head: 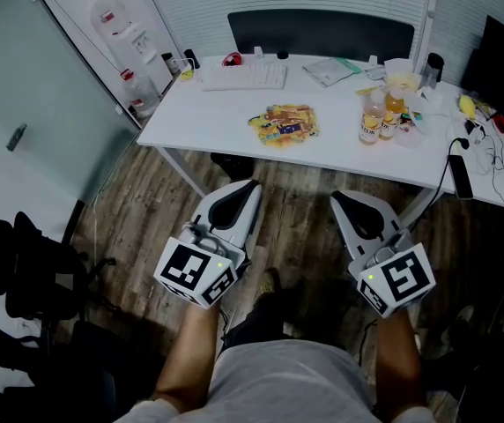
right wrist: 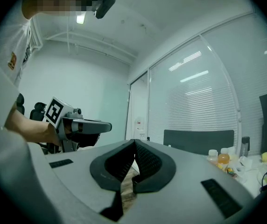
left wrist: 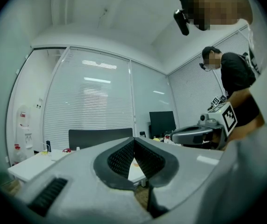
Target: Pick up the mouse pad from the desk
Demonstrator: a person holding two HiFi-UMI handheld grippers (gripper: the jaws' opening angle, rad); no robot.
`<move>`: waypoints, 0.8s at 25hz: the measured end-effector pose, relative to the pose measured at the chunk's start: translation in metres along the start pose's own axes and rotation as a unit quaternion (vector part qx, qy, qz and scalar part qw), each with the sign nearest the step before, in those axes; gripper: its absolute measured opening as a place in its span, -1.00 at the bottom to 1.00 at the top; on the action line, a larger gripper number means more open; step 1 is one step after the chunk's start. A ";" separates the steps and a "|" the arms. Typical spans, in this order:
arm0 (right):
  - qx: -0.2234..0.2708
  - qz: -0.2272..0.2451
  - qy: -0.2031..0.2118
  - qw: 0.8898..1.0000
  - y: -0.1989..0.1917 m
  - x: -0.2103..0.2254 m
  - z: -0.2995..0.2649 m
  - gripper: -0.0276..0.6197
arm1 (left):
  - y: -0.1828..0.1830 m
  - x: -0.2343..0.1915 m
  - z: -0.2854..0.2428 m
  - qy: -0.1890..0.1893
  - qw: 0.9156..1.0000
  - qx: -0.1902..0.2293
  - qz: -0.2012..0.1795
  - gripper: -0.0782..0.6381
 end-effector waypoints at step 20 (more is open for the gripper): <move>-0.033 0.001 -0.044 0.999 -0.021 0.052 -0.116 -0.88 | -0.007 -0.125 -0.086 -0.036 0.999 -0.001 0.000 -0.74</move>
Point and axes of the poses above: the fingertips, and each gripper's own axes: z backward along the fingers, x to its right, y out of its top, the point moved 10 cm from there along z, backward along the fingers, and after that the axes turned 5 degrees about z, right-handed, at the moved point
